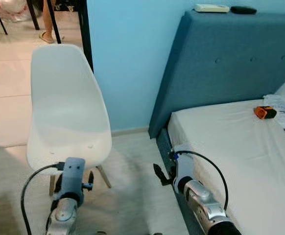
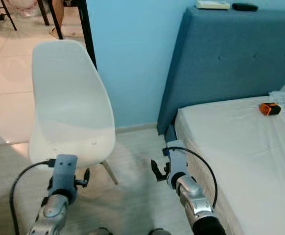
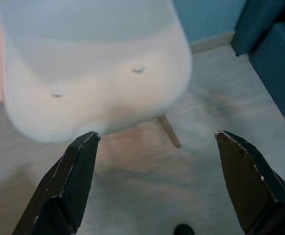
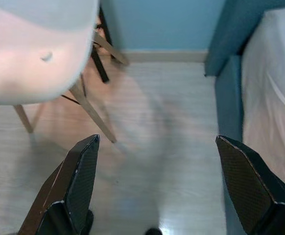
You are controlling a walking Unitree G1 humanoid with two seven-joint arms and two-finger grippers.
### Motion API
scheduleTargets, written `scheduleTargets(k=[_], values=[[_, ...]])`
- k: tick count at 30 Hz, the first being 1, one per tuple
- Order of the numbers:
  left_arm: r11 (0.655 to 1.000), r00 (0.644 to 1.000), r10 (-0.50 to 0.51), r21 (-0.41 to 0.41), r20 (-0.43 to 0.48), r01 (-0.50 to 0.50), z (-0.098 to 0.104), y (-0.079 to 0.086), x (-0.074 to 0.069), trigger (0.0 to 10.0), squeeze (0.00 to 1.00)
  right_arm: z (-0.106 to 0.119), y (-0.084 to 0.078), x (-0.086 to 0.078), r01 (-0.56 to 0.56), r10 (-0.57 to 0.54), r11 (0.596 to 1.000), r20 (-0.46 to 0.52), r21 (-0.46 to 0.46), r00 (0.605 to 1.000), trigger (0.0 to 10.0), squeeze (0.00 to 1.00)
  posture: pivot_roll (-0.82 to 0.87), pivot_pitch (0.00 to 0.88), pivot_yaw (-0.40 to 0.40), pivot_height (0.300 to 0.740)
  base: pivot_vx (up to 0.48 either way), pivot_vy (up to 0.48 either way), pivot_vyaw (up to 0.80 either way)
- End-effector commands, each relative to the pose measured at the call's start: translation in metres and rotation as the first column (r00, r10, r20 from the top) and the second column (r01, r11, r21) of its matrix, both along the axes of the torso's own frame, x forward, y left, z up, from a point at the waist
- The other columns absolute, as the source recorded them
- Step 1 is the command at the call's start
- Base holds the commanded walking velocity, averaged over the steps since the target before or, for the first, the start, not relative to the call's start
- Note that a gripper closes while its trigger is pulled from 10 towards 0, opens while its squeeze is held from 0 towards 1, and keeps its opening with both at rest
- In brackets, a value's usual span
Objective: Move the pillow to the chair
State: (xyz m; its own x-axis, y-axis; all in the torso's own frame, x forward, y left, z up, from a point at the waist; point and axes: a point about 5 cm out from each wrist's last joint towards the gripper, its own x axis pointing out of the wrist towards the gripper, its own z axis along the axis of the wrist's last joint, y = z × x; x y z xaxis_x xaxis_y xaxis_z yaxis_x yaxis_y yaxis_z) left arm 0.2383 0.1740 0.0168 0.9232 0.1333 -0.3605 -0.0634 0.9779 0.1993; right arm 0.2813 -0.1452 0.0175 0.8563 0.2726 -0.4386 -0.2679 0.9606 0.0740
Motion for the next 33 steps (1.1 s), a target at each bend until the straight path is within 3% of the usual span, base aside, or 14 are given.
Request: scheduleTargets(k=[1,10,25,33], values=[[1.0,0.999,-0.013,-0.005,-0.046,0.013,-0.007,-0.005,-0.002,10.0,0.0,-0.009,-0.003,-0.005,0.009,-0.011,0.999,-0.045,-0.04,0.999,10.0,0.0,0.01,0.029,-0.107,0.729,0.0,0.0,0.0],[1.0,1.0,-0.013,-0.024,-0.029,0.012,-0.003,-0.008,0.008,10.0,0.0,-0.01,0.005,-0.002,-0.018,0.015,0.998,-0.053,-0.053,0.999,10.0,0.0,0.04,0.019,-0.121,0.729,0.0,0.0,0.0],[0.999,0.998,0.008,-0.049,-0.06,-0.011,-0.002,-0.005,0.013,10.0,0.0,-0.008,-0.001,0.011,0.021,-0.025,0.998,-0.076,-0.055,0.997,10.0,0.0,0.05,0.02,-0.127,0.729,0.0,0.0,-0.8],[0.999,0.998,-0.01,-0.035,-0.061,0.007,0.0,-0.002,0.008,10.0,0.0,-0.01,-0.003,0.01,0.025,-0.028,0.999,-0.098,-0.034,0.995,10.0,0.0,0.07,0.072,-0.127,0.729,0.0,0.0,-0.8]])
